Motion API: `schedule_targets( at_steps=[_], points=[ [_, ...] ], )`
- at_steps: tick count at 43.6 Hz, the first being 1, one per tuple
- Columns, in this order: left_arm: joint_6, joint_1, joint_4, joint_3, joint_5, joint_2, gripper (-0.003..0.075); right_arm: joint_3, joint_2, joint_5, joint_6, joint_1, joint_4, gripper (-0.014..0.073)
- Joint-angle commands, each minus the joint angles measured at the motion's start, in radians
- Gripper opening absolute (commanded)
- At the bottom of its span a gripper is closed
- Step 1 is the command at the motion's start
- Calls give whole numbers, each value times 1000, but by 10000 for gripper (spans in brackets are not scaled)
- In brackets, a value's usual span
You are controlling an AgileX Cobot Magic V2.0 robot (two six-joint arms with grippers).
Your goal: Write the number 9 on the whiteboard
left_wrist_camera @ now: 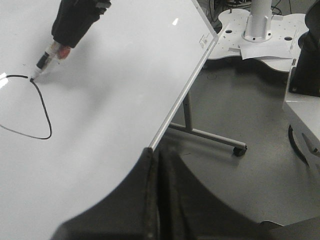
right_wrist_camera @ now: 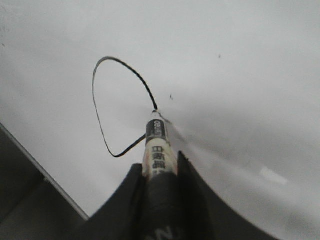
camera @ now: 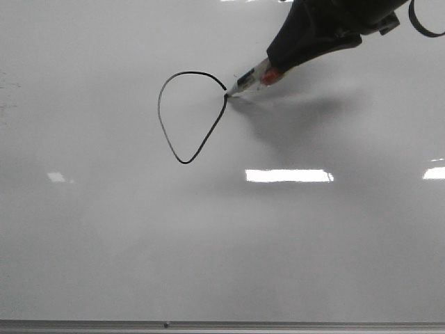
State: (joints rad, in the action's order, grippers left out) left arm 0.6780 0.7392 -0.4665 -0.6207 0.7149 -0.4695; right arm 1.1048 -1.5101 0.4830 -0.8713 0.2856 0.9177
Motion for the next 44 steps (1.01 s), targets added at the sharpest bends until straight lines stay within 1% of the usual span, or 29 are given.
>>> schedule_targets(
  at_steps=[1, 8, 19, 24, 27, 31, 36, 39, 41, 43, 44],
  points=[
    [-11, -1, -35, -25, -68, -6, -19, 54, 42, -71, 3, -12, 14, -58],
    [-11, -1, -35, -25, -68, -6, -19, 15, 23, -31, 3, -12, 5, -58],
    [-11, -1, -35, -25, -68, -6, -19, -179, -59, -58, 3, -11, 5, -58],
    [-11, -1, -35, -25, -68, -6, -19, -215, -64, -45, 2, -11, 5, -58],
    [-11, -1, -35, -25, -68, -6, -19, -210, -46, 1, -23, -7, 10, -58],
    [-11, -1, -36, -25, -68, -6, -19, -183, -2, 102, -110, 23, 23, -58],
    [-11, -1, -40, -25, -80, -6, -19, -111, 51, 295, -195, 72, 46, -58],
    [-11, -1, -51, -25, -94, -8, -16, -51, 69, 407, -213, 92, 47, -58],
    [-11, -1, -62, -28, -91, -10, 2, -10, 77, 471, -218, 106, 47, -58],
    [-11, -1, -64, -32, -91, -20, 50, 26, 81, 518, -223, 117, 44, -58],
    [-11, -1, -67, -37, -88, -24, 91, 45, 83, 540, -229, 123, 35, -58]
  ],
)
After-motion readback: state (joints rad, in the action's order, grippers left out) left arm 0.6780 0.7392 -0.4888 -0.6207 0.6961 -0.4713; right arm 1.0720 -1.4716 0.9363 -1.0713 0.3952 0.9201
